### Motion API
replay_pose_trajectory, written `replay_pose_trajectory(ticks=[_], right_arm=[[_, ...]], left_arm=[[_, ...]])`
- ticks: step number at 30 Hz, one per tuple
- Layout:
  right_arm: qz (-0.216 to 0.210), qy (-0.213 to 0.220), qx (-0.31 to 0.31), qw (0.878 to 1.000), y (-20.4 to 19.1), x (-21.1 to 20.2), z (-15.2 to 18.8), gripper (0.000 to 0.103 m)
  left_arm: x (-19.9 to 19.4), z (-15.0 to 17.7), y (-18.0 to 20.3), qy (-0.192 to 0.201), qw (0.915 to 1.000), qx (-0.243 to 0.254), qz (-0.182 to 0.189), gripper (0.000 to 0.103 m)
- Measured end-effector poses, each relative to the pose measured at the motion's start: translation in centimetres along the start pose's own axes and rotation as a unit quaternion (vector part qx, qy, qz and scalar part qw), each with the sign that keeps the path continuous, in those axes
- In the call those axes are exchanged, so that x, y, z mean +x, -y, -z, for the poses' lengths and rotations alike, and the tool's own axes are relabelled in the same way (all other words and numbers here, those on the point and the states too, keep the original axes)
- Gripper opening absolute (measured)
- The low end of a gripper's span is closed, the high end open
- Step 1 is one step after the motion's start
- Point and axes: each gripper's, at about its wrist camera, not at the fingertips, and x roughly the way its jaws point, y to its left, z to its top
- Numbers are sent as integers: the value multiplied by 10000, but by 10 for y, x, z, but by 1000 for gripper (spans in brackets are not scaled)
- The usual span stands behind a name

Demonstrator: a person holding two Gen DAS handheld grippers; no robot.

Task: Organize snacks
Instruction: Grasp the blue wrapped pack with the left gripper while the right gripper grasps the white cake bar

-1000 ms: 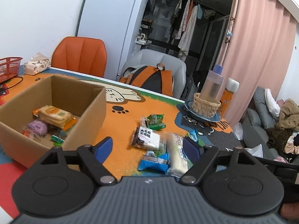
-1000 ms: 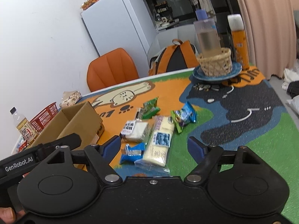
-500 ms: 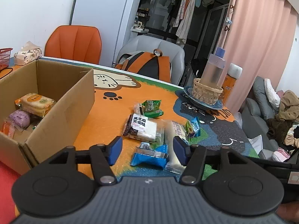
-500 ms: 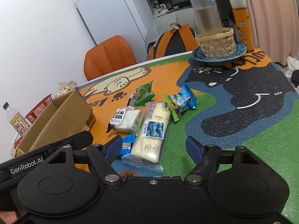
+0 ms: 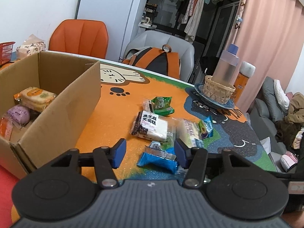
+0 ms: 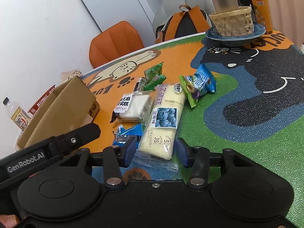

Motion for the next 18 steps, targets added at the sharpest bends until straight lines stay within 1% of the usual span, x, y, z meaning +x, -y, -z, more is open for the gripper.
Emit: replay_pose_trajectory(ticks=[4, 7, 12, 15, 18], right_arm=[[95, 34, 31, 9999, 10, -8, -3, 38], [216, 85, 102, 9997, 19, -12, -4, 38], [418, 133, 160, 9989, 27, -19, -6, 38], [505, 136, 116, 9986, 28, -21, -7, 39], [577, 213, 63, 9981, 27, -22, -8, 43]], left_arm=[[6, 1, 2, -28, 10000, -59, 30, 56], [10, 2, 3, -89, 9999, -82, 80, 59], [20, 5, 6, -220, 9997, -45, 104, 70], [26, 7, 7, -261, 9996, -32, 106, 73], [34, 10, 7, -337, 9994, -29, 103, 73]])
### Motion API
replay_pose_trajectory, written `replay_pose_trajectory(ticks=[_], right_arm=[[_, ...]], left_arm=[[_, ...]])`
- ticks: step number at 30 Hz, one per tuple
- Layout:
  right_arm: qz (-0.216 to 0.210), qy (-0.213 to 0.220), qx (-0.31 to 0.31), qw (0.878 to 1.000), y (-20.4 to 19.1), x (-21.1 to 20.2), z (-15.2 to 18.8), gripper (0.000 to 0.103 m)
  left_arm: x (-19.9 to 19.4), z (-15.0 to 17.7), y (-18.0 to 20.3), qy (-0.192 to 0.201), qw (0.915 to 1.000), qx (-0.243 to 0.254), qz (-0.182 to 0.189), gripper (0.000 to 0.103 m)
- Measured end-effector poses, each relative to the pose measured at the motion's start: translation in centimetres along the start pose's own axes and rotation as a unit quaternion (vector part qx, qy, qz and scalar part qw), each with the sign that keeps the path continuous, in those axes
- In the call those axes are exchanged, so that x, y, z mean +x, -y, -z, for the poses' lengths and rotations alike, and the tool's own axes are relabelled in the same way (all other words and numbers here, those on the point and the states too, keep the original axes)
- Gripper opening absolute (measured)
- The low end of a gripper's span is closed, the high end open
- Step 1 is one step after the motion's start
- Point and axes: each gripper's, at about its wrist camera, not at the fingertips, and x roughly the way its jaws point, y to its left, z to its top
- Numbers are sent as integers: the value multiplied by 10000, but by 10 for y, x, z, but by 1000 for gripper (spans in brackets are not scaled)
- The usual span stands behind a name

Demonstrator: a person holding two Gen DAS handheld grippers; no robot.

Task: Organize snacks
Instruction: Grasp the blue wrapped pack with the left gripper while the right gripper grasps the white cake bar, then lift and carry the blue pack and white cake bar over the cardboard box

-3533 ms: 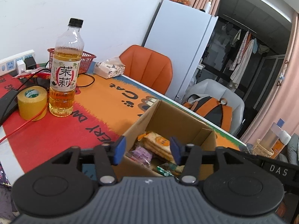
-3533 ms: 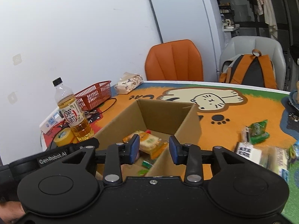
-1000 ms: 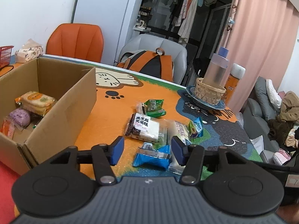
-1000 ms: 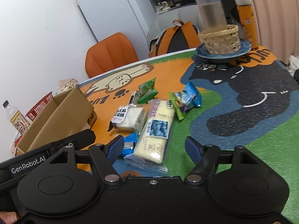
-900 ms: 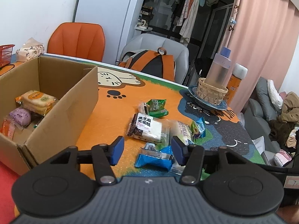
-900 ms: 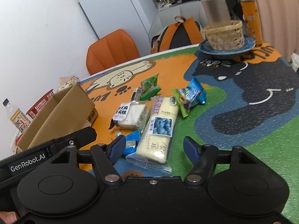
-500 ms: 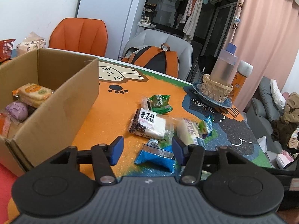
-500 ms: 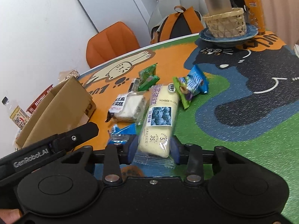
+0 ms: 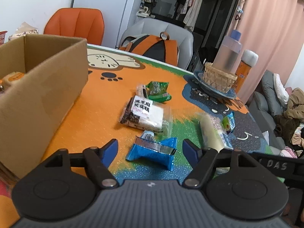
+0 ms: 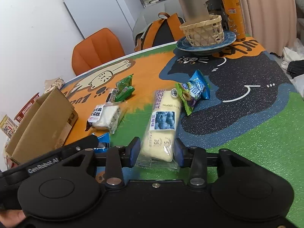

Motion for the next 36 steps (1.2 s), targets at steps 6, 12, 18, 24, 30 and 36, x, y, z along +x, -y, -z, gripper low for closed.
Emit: replay_pose_trajectory(ticks=[6, 12, 18, 24, 30, 36], right_arm=[[119, 40, -20, 9999, 3, 8, -4, 53], [126, 38, -59, 9999, 2, 17, -5, 53], [202, 36, -180, 9996, -3, 21, -3, 49], [-12, -13, -71, 10000, -2, 13, 3, 36], [-180, 105, -51, 9998, -9, 0, 6, 34], [-298, 296, -145, 9990, -19, -18, 2, 19]], left_arm=[[13, 4, 6, -13, 9999, 139, -59, 73], [19, 6, 14, 57, 9989, 419, -188, 68], [17, 10, 18, 78, 9970, 703, -301, 52], [9, 9, 10, 77, 9988, 453, -168, 32], [-11, 6, 9, 279, 9987, 406, -96, 32], [-31, -2, 6, 493, 9984, 267, -6, 32]])
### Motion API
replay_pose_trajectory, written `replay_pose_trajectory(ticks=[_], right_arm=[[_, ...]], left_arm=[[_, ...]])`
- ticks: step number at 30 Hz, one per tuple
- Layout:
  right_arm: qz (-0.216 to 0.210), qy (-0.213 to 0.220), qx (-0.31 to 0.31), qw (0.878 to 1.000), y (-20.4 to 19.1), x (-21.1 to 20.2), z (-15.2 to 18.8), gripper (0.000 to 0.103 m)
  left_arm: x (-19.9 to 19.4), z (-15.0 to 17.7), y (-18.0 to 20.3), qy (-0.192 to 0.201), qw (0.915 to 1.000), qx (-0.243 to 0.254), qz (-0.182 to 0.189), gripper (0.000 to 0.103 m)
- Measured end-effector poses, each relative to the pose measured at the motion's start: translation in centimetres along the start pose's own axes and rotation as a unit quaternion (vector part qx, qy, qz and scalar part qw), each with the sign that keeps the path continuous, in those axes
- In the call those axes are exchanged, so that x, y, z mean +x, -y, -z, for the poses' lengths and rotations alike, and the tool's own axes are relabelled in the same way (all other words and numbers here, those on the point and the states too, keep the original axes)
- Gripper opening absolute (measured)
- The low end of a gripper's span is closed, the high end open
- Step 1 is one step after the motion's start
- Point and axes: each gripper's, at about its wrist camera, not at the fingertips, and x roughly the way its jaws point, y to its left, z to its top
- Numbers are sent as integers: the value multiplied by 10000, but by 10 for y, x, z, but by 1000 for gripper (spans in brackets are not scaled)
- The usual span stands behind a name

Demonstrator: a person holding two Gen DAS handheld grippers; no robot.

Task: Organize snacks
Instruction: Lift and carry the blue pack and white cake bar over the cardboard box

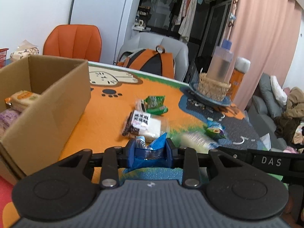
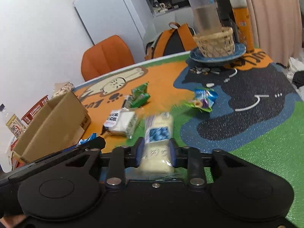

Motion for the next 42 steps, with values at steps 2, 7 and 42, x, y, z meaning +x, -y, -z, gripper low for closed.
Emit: replay_pose_trajectory(ticks=[2, 7, 42], right_arm=[[-29, 67, -11, 10000, -3, -5, -3, 15], [-36, 9, -41, 10000, -10, -6, -3, 8], [323, -91, -630, 9974, -42, 7, 10, 31]], left_arm=[[-6, -4, -1, 72, 10000, -22, 27, 32], [-22, -10, -4, 261, 9996, -29, 53, 32], [-32, -9, -24, 237, 9994, -227, 85, 32]])
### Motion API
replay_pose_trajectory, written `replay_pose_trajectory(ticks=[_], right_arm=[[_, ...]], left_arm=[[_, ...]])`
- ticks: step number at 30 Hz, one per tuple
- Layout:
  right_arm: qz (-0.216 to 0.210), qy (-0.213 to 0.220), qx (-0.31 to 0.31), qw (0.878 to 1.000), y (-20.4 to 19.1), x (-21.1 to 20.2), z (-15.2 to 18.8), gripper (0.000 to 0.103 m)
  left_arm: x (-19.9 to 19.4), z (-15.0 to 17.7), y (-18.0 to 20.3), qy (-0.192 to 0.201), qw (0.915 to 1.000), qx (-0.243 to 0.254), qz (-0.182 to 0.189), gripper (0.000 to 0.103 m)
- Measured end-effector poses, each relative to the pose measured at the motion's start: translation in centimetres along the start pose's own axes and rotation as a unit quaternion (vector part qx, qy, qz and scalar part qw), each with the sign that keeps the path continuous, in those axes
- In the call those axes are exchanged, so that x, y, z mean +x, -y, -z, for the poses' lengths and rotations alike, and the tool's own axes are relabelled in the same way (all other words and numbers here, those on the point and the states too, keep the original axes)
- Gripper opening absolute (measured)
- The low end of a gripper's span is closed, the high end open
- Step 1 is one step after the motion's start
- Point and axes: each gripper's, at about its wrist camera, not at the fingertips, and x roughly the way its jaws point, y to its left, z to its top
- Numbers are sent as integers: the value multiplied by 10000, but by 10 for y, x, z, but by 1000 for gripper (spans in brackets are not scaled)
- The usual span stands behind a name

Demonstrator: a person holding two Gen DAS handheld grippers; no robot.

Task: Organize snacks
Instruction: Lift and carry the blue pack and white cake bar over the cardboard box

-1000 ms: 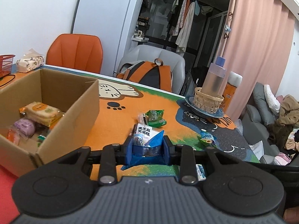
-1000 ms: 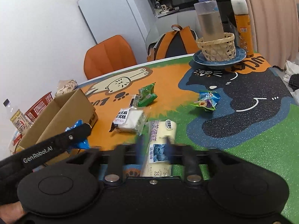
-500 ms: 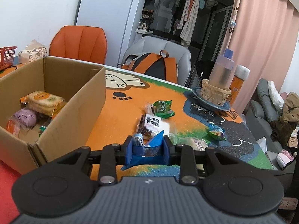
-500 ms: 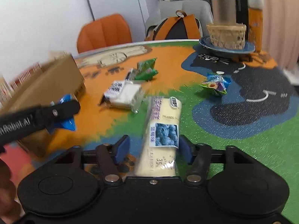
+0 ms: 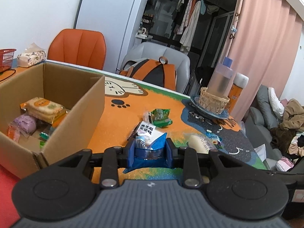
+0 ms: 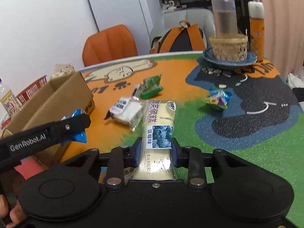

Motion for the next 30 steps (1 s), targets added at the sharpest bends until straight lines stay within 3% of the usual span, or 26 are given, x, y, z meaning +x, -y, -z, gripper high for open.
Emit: replay_pose_trajectory(ticks=[12, 30], right_arm=[[-226, 515, -107, 9984, -22, -34, -19, 31], [-762, 706, -482, 9934, -86, -36, -36, 31]], left_arm=[[-36, -19, -3, 430, 9991, -17, -4, 32], [-76, -41, -60, 885, 9944, -400, -425, 32]])
